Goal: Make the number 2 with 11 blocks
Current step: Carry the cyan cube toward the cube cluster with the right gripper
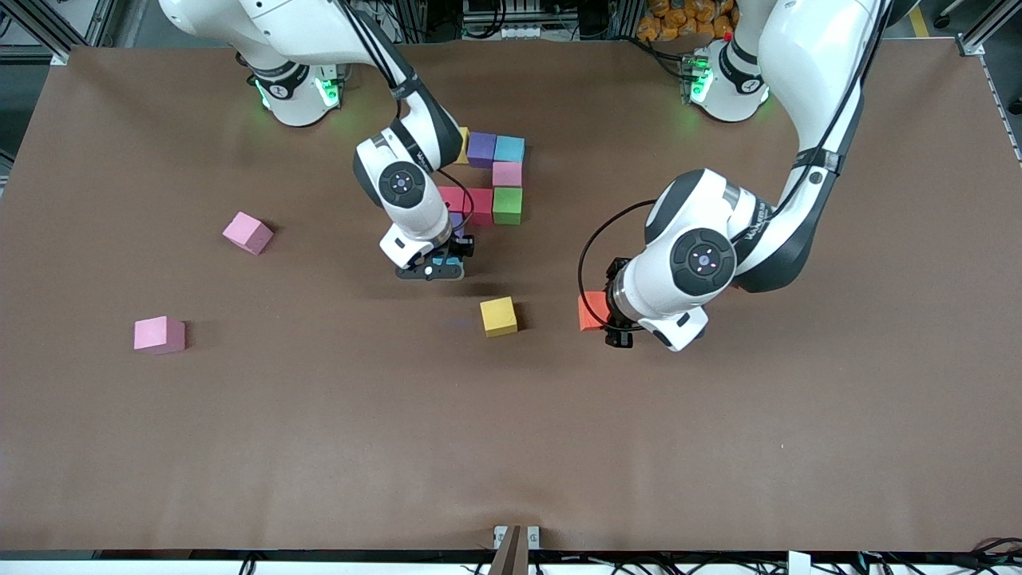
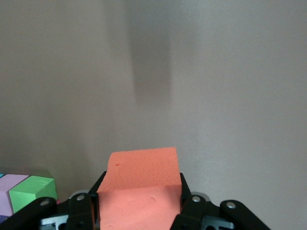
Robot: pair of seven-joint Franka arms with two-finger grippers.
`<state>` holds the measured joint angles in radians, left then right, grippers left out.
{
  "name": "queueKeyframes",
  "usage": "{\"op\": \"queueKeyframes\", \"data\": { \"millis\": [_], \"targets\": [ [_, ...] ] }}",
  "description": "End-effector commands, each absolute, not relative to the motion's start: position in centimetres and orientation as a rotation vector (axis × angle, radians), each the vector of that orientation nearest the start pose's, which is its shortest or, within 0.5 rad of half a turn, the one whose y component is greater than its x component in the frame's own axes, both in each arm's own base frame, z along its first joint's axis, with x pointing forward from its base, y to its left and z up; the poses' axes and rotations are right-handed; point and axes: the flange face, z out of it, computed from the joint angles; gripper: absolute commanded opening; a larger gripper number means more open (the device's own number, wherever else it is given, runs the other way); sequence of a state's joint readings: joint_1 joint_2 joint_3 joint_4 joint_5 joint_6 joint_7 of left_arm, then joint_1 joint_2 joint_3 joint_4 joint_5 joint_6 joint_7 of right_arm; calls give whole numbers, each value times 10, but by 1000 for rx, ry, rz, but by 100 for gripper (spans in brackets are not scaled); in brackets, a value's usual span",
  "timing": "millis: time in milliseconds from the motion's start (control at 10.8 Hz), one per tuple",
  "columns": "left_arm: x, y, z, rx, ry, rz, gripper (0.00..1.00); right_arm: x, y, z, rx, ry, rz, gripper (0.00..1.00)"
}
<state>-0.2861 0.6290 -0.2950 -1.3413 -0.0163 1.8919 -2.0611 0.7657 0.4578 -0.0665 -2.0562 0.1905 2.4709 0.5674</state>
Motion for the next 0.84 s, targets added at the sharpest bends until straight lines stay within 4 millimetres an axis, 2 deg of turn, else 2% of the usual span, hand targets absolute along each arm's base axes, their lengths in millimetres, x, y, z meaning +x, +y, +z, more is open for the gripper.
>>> {"op": "queueKeyframes", "data": {
  "millis": [0, 279, 558, 744],
  "targets": [
    [624, -353, 370, -2245, -2169, 343, 0, 452, 383, 207, -3094, 58, 143, 32],
    [625, -352, 364, -2239, -2166, 351, 0, 453, 381, 206, -3096, 58, 144, 32],
    [623, -358, 350, -2223, -2159, 365, 0, 452, 380, 202, -3100, 50, 152, 32],
    [617, -371, 344, -2236, -2143, 370, 0, 451, 380, 201, -3101, 45, 154, 32]
  ]
}}
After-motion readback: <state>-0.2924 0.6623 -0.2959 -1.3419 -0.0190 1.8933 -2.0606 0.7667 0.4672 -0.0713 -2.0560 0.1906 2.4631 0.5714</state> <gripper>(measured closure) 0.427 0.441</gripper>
